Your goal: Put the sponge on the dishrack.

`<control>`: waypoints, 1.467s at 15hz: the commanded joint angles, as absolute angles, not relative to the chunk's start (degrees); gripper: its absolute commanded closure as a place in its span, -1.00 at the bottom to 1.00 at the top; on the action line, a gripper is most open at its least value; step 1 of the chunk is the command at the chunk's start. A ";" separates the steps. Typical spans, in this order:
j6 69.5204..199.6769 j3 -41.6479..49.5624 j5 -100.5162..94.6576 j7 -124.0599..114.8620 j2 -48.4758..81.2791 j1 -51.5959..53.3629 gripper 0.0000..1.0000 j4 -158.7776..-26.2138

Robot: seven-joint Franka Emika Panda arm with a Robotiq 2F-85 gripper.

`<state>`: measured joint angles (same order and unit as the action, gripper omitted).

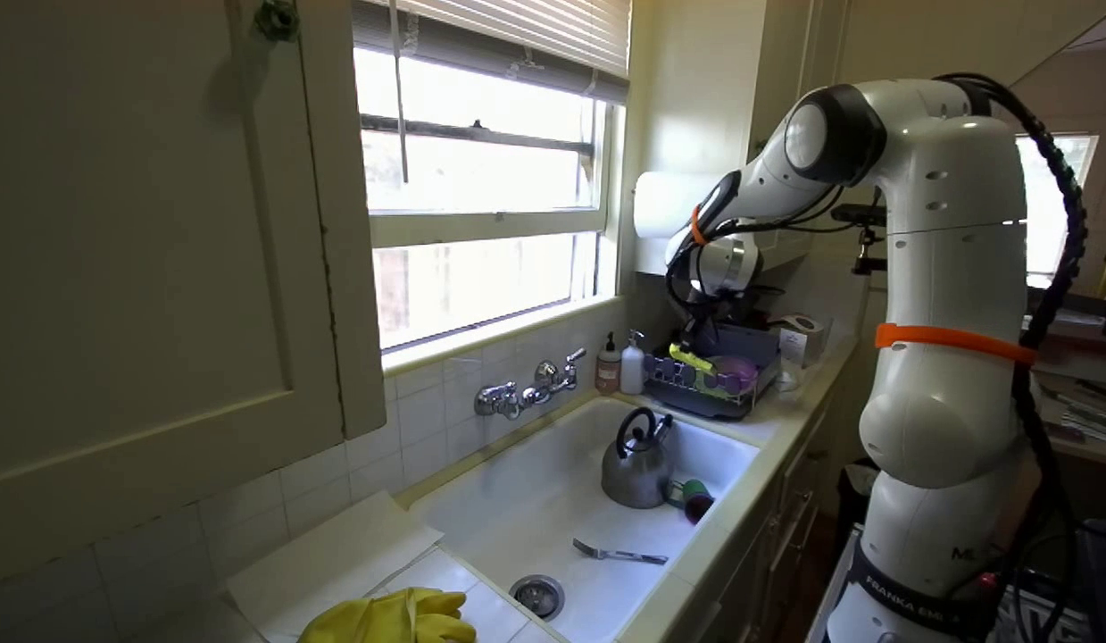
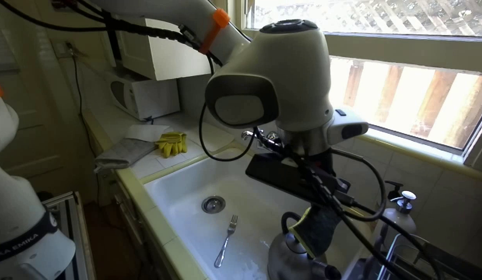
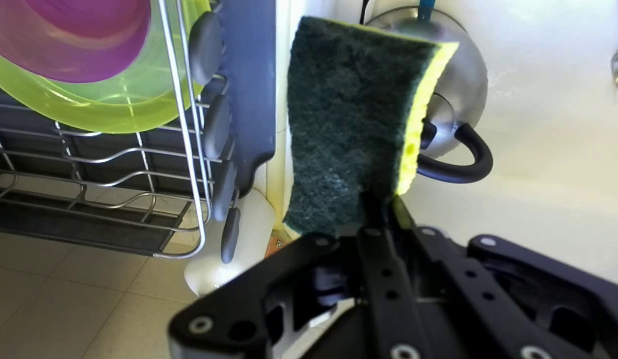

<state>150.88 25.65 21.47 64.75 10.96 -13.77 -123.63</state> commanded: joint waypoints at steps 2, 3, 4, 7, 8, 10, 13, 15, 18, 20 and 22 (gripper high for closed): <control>145.73 19.31 20.60 67.08 15.01 -22.31 0.97 -117.53; 144.97 18.60 20.14 67.07 15.17 -23.45 0.97 -116.71; 144.40 17.71 20.40 67.63 15.68 -24.69 0.97 -115.88; 142.24 16.36 20.28 68.19 16.64 -27.02 0.97 -113.70; 141.66 15.99 20.54 68.50 17.07 -27.65 0.97 -113.04; 140.23 15.78 20.36 68.21 17.36 -28.41 0.97 -111.99; 139.96 15.39 21.70 65.14 17.71 -28.85 0.97 -111.53; 141.48 15.22 22.38 62.54 17.49 -28.88 0.97 -112.45; 141.53 14.57 25.00 59.31 17.03 -29.61 0.97 -113.18; 142.55 14.34 27.05 56.76 17.02 -29.93 0.97 -113.85; 142.80 14.54 28.60 53.05 17.11 -30.08 0.97 -114.25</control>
